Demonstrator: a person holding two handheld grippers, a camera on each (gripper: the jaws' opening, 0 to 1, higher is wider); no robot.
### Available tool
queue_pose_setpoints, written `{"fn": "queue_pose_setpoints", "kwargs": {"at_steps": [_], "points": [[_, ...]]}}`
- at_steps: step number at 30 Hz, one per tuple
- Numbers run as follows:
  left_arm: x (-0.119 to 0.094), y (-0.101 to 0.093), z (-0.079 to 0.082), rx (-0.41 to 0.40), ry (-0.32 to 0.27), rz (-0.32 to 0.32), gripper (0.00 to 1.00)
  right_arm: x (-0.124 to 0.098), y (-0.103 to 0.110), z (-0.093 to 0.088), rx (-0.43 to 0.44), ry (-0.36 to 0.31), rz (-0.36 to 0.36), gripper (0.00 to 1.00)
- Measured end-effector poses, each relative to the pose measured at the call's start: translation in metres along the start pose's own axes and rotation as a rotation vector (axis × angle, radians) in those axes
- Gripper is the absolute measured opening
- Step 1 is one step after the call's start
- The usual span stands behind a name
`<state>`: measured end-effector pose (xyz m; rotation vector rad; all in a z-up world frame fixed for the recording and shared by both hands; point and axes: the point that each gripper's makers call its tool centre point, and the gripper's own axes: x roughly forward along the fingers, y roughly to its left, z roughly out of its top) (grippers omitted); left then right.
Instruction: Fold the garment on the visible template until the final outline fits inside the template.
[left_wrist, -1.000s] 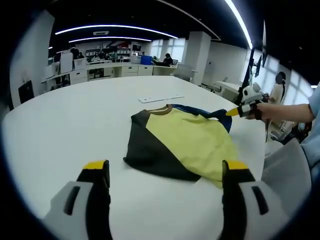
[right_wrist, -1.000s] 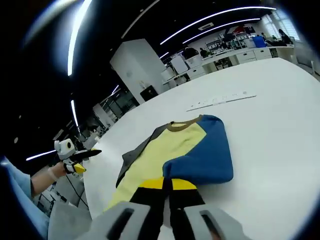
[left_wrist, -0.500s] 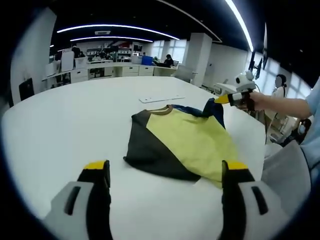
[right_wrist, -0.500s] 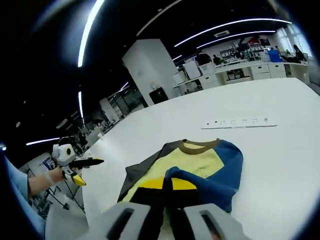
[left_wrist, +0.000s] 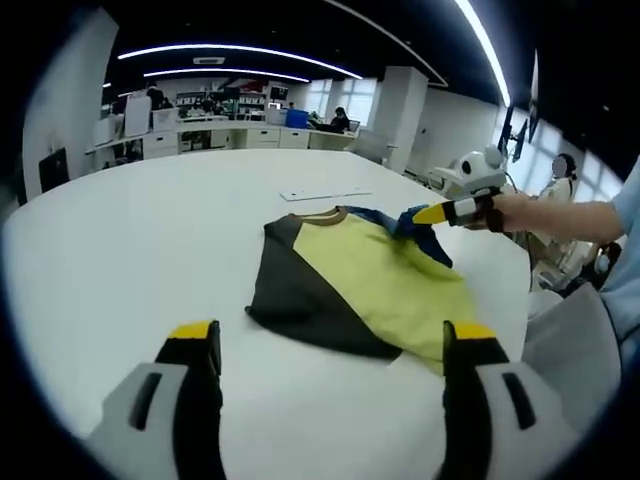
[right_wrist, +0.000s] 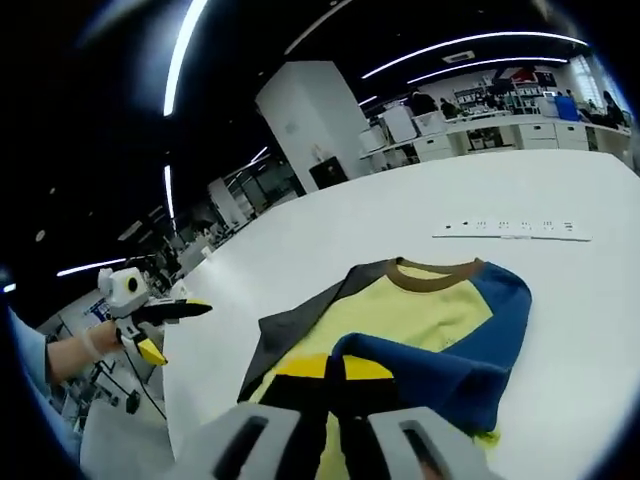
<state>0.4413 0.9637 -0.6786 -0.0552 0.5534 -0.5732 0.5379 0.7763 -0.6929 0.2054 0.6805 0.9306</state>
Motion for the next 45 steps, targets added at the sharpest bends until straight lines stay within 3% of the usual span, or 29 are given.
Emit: {"fn": "queue_pose_setpoints", "kwargs": {"at_steps": [13,26,35,39,41,45], "points": [[0.001,-0.003,-0.002,-0.014,-0.003,-0.003,0.89,0.03,0.006,-0.043,-0.036,0.11,-0.006,0.0],[0.001,-0.003,-0.002,-0.018,-0.002,-0.002,0.89,0.026,0.002,-0.048,-0.079,0.138,-0.021,0.0],[0.002,-0.007,-0.002,-0.018,-0.001,-0.009,0.89,0.008,0.01,-0.045,-0.151,0.117,-0.025,0.17],[0.003,-0.009,-0.001,-0.017,-0.001,-0.01,0.89,-0.004,0.011,-0.042,-0.173,0.096,-0.043,0.29],[0.003,-0.009,-0.002,-0.017,0.0,-0.011,0.89,-0.009,0.014,-0.041,-0.191,0.09,-0.04,0.3],[0.002,-0.01,-0.003,-0.018,0.001,-0.012,0.89,-0.019,0.012,-0.041,-0.165,0.075,-0.042,0.36]]}}
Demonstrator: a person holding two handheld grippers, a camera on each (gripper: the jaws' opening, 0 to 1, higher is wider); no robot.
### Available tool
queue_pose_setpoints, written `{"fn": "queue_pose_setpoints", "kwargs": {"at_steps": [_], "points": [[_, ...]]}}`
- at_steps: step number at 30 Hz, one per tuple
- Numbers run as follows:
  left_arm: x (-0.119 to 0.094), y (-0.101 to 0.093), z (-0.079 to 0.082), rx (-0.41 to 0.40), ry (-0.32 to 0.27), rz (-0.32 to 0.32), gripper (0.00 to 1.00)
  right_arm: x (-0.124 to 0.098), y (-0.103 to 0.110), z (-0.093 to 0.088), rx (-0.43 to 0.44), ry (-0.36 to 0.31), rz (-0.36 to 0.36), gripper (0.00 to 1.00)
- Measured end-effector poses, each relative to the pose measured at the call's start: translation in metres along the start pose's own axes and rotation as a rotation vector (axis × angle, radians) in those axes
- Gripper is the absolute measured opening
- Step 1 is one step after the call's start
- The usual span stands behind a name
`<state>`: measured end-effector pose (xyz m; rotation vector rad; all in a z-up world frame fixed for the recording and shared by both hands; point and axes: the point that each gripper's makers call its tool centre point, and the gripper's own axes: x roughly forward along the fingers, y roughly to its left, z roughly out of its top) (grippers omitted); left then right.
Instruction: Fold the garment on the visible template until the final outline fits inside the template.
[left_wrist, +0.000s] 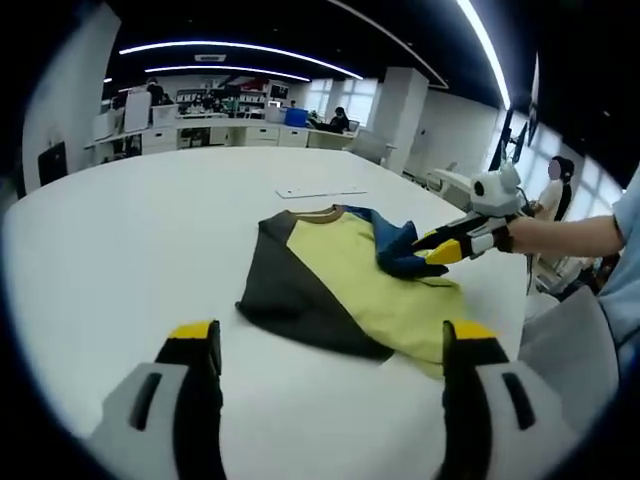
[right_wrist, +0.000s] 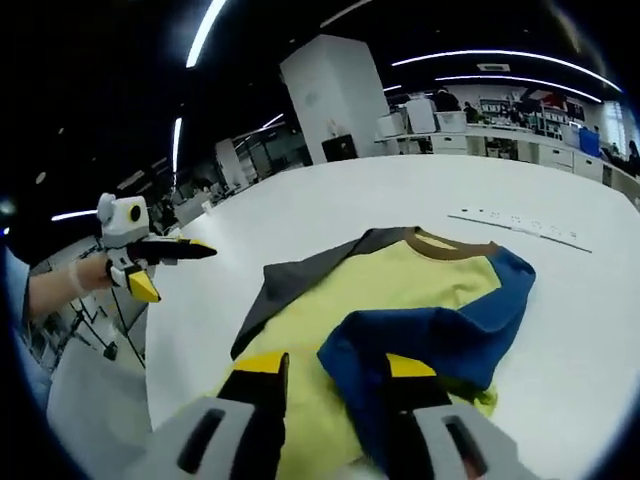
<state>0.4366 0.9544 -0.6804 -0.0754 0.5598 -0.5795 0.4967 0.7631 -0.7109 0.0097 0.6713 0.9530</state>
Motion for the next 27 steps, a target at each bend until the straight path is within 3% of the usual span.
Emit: {"fn": "queue_pose_setpoints", "kwargs": {"at_steps": [7,27], "points": [[-0.001,-0.001,-0.001,-0.002,0.0,0.001,0.89,-0.017,-0.015,-0.004,0.012,-0.006,-0.047,0.49],[-0.003,0.0,-0.007,-0.014,0.001,0.003,0.89,-0.052,-0.062,-0.027,0.086,-0.003,-0.173,0.46]]}}
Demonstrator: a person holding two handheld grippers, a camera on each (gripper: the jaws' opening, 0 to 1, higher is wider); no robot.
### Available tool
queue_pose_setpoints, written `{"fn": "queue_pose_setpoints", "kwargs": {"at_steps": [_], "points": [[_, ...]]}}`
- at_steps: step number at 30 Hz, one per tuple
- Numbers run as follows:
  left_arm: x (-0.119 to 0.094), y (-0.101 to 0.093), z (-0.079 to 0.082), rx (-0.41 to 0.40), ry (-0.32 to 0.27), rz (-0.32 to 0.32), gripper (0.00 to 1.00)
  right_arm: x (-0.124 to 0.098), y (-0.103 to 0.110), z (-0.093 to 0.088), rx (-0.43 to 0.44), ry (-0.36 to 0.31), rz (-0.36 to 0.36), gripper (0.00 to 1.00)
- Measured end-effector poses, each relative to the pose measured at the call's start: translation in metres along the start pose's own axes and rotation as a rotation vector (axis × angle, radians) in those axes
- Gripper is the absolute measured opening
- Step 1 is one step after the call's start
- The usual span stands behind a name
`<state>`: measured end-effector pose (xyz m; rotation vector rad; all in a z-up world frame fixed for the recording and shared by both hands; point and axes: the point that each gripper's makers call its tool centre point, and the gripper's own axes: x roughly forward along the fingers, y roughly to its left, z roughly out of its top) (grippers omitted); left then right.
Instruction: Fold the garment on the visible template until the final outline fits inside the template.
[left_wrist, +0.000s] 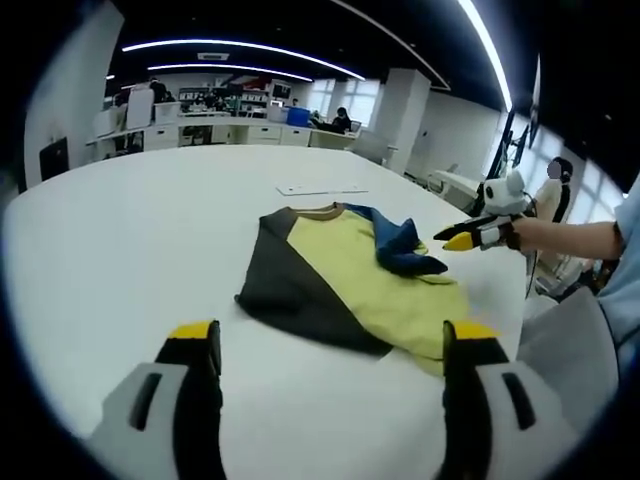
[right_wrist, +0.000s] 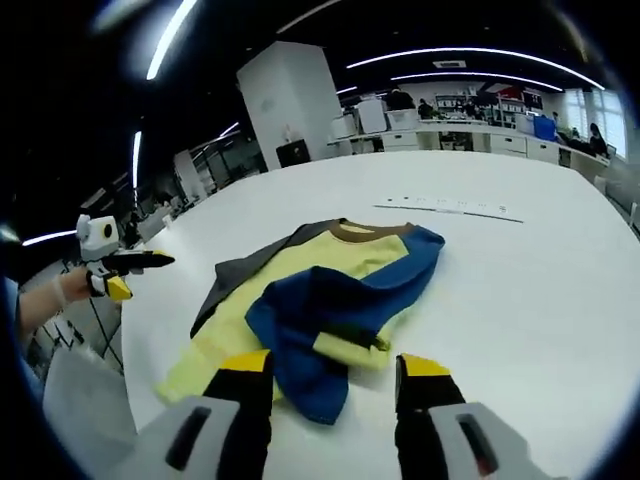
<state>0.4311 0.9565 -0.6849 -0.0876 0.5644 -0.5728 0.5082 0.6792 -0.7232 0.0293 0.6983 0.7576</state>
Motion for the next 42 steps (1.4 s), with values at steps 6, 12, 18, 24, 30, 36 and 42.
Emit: {"fn": "queue_pose_setpoints", "kwargs": {"at_steps": [6,12,18,24,30,36,42], "points": [[0.0,-0.001,-0.001,-0.003,0.0,-0.003,0.89,0.003,-0.006,-0.016,-0.011,0.046,-0.021,0.42],[-0.001,-0.001,-0.002,-0.012,-0.002,-0.004,0.89,0.015,-0.006,-0.023,-0.042,0.078,-0.019,0.34],[-0.004,0.001,-0.004,-0.02,-0.002,0.002,0.89,0.027,-0.003,-0.031,-0.091,0.126,-0.005,0.26],[-0.006,0.003,-0.005,-0.025,-0.001,0.007,0.89,0.035,0.001,-0.033,-0.134,0.151,0.013,0.18],[-0.005,0.002,-0.006,-0.028,0.003,0.006,0.89,0.037,0.006,-0.038,-0.161,0.182,0.025,0.13],[-0.005,0.001,-0.007,-0.029,0.003,0.004,0.89,0.039,0.005,-0.04,-0.209,0.187,0.003,0.0],[-0.004,0.0,-0.008,-0.033,0.004,0.001,0.88,0.029,0.002,-0.039,-0.187,0.169,-0.001,0.0]]}}
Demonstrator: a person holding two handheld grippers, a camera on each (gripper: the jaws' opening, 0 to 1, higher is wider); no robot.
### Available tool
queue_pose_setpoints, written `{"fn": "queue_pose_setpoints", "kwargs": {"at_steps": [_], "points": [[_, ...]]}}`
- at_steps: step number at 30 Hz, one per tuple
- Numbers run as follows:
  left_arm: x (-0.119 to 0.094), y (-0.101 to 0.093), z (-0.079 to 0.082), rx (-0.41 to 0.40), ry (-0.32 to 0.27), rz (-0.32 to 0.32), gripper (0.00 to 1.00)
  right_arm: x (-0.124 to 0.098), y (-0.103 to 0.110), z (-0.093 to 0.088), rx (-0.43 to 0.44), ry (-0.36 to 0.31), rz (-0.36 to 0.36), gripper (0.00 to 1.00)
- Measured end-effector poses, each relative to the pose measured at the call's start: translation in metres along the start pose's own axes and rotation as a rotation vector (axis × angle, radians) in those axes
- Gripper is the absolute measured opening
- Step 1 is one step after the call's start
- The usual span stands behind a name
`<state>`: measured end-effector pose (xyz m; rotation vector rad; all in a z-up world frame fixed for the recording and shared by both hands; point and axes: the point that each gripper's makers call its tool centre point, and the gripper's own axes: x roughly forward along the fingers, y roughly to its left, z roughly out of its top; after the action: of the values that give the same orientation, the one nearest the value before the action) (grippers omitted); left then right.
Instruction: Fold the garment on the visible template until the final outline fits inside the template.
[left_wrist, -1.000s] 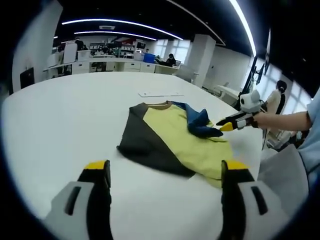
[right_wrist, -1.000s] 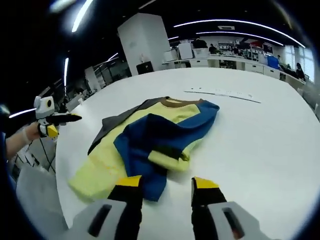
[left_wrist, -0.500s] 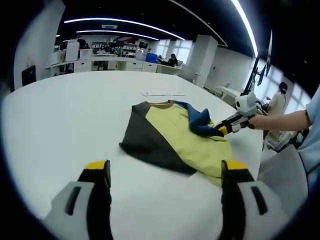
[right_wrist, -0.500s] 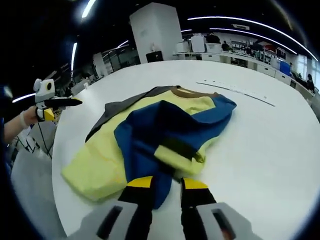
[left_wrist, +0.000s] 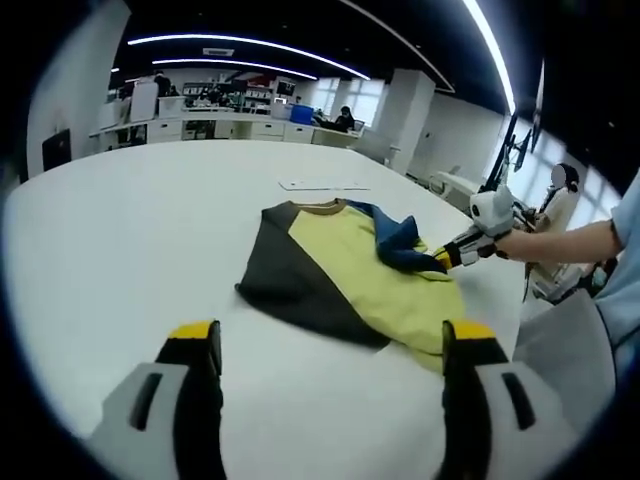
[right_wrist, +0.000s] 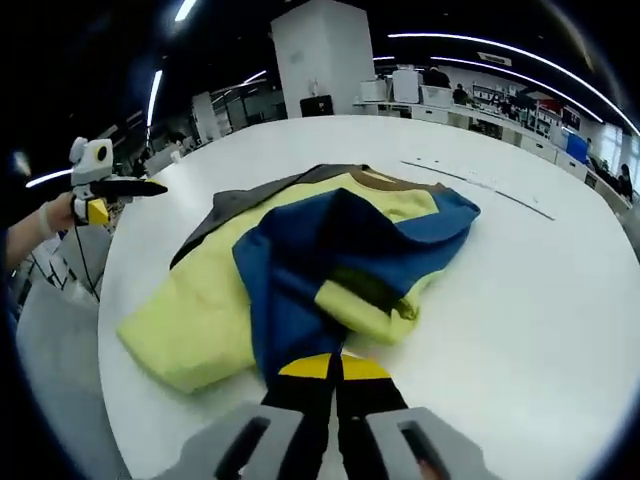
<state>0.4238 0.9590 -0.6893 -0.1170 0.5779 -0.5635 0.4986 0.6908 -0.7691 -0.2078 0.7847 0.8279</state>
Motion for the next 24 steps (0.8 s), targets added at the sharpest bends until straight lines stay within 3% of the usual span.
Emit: {"fn": "queue_pose_setpoints", "kwargs": {"at_steps": [7,24], "points": [[0.0,-0.002,0.0,-0.002,-0.004,-0.002,0.88,-0.022,-0.006,0.0,0.017,-0.033,-0.012,0.0],[0.007,-0.009,0.0,0.002,-0.002,-0.016,0.88,-0.095,-0.092,-0.033,0.079,-0.041,-0.196,0.0]]}}
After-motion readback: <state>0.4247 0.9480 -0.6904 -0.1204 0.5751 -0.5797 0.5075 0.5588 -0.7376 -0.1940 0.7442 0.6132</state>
